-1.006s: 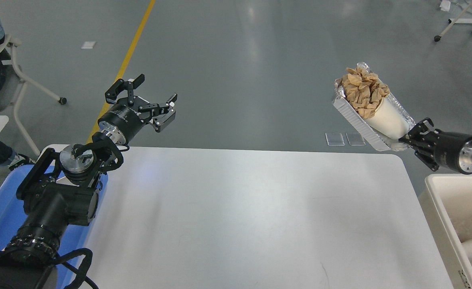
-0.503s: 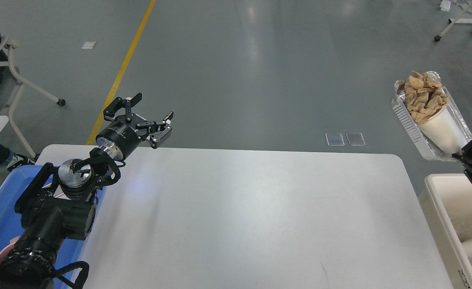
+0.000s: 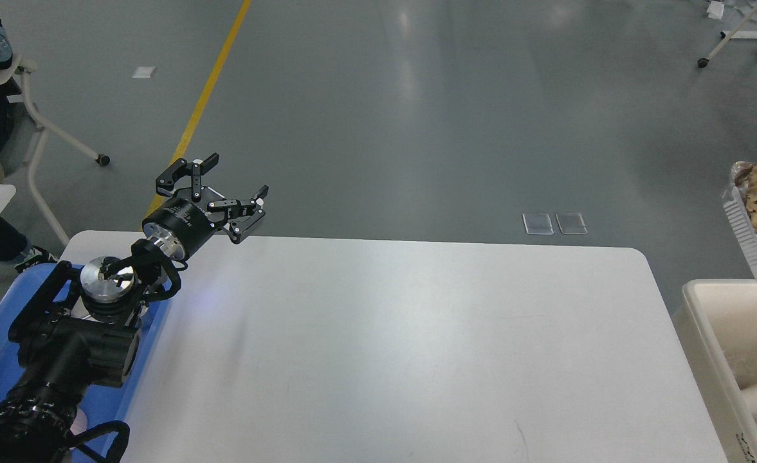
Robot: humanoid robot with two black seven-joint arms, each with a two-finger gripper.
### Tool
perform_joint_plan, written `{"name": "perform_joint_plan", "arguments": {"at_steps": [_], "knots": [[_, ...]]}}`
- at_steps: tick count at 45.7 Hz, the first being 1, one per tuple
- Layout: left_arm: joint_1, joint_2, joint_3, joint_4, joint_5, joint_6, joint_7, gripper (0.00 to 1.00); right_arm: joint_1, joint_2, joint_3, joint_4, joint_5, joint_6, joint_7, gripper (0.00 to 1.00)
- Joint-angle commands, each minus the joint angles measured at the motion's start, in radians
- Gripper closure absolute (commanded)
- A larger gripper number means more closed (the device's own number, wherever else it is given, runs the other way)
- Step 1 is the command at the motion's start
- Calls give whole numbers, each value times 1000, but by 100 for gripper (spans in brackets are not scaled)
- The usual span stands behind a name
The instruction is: Tidy desktop
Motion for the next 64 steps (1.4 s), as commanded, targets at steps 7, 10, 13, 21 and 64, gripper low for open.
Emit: {"name": "perform_joint_plan", "arguments": {"at_steps": [7, 10, 13, 21, 64], "knots": [[0, 3, 2, 0, 25, 1, 1, 2, -96, -9, -2, -49, 54, 2, 30, 100], [0, 3, 2, 0, 26, 1, 1, 2, -125, -9, -2, -53, 54, 2, 39, 100], [0, 3, 2, 0, 26, 1, 1, 2, -155, -6, -2, -68, 62, 3, 52, 100], [1, 0, 3, 0, 28, 1, 1, 2, -231, 2, -2, -78, 68, 5, 62, 100], [10, 5, 51, 0, 37, 1, 1, 2, -388, 168, 0, -283, 65, 11, 79, 74]]}}
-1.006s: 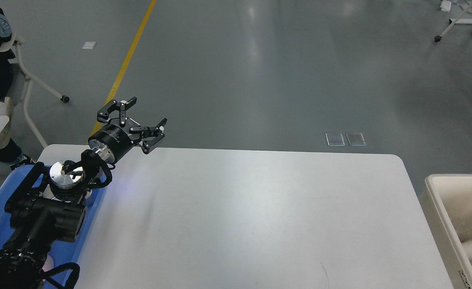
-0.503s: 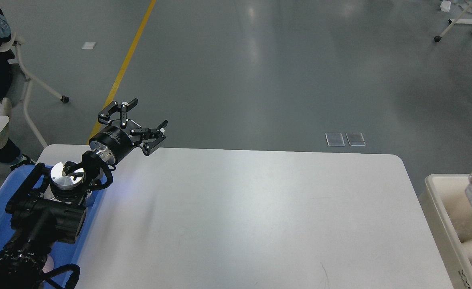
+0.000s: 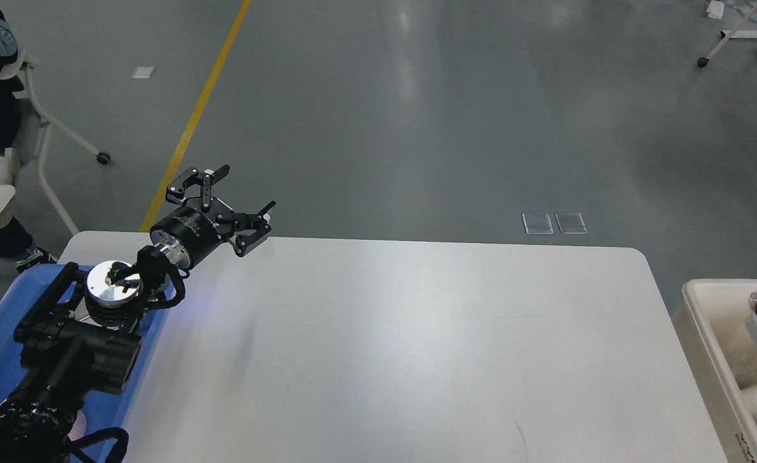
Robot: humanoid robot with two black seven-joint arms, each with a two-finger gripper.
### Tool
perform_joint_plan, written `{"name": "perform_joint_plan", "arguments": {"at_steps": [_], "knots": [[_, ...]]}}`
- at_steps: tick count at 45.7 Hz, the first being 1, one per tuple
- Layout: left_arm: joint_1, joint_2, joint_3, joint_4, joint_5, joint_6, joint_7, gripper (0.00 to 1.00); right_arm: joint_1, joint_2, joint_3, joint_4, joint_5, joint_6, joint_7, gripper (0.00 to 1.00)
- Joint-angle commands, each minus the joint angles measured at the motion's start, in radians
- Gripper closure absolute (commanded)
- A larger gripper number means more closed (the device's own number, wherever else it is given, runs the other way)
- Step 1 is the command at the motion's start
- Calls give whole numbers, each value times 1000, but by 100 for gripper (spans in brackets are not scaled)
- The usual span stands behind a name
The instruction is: Tidy desktop
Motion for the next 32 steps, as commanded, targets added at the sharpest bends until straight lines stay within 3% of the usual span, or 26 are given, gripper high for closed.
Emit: {"name": "perform_joint_plan", "arguments": {"at_steps": [1, 2, 3, 12, 32], "knots": [[1, 0, 0, 0, 0, 1, 0, 2, -15, -1, -2, -37, -3, 13, -5, 52], [1, 0, 0, 0, 0, 1, 0, 2, -17, -3, -5, -42, -12, 1, -6, 12], [1, 0, 0, 0, 0, 1, 0, 2, -20, -3, -2, -57, -1, -4, -9, 0], [0, 0, 2, 0, 0, 1, 0, 2, -41, 3, -2, -172, -4, 7, -5, 0], [-12, 23, 2, 0, 6, -1, 0, 2, 29, 29, 6, -249, -46, 11, -5, 0]]}}
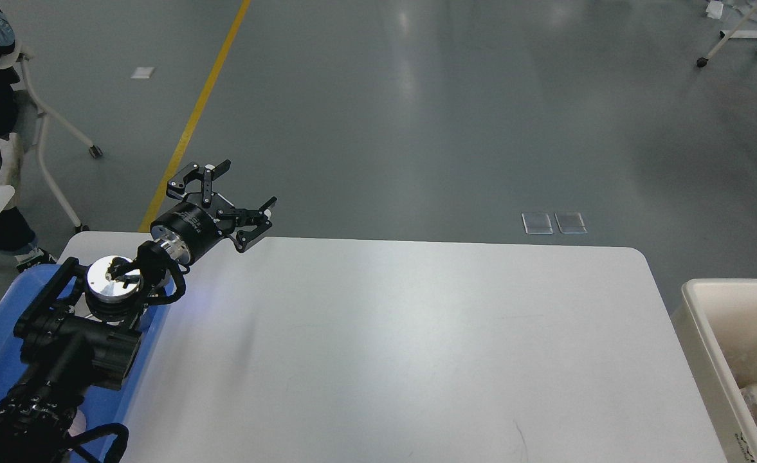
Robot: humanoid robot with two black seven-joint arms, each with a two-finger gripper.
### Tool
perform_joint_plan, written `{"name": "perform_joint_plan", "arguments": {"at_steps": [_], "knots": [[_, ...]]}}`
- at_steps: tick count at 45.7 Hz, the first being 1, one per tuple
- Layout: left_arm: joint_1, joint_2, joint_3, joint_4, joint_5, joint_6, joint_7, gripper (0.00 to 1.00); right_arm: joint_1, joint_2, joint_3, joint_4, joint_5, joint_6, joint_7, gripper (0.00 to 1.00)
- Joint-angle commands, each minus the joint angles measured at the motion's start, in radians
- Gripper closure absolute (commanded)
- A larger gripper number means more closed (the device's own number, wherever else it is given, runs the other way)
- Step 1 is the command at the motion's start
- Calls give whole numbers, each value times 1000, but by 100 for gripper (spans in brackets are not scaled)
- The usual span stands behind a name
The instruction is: Tidy desktop
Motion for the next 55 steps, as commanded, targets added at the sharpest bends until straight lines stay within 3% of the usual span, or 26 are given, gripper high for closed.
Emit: {"name": "perform_joint_plan", "arguments": {"at_steps": [1, 12, 17, 20, 30, 38, 47, 55], "knots": [[2, 21, 0, 0, 0, -2, 0, 2, 83, 18, 0, -30, -30, 3, 1, 0], [-21, 63, 3, 0, 0, -3, 2, 2, 403, 27, 24, -58, -89, 24, 7, 0], [-35, 69, 9, 0, 0, -3, 2, 2, 534, 93, 161, -64, -80, 188, 18, 0], [-35, 67, 11, 0, 0, -3, 2, 2, 537, 177, 319, -67, -69, 294, 16, 0], [-27, 63, 8, 0, -2, -3, -3, 2, 473, 473, 652, -44, -68, 418, 9, 0], [-19, 57, 6, 0, -2, -11, -8, 2, 412, 736, 850, -75, -71, 420, 13, 0], [-19, 53, 8, 0, -11, -43, -2, 2, 376, 888, 970, -75, -74, 411, 18, 0], [-19, 53, 3, 0, -14, -45, -2, 2, 376, 901, 973, -73, -79, 411, 19, 0]]}}
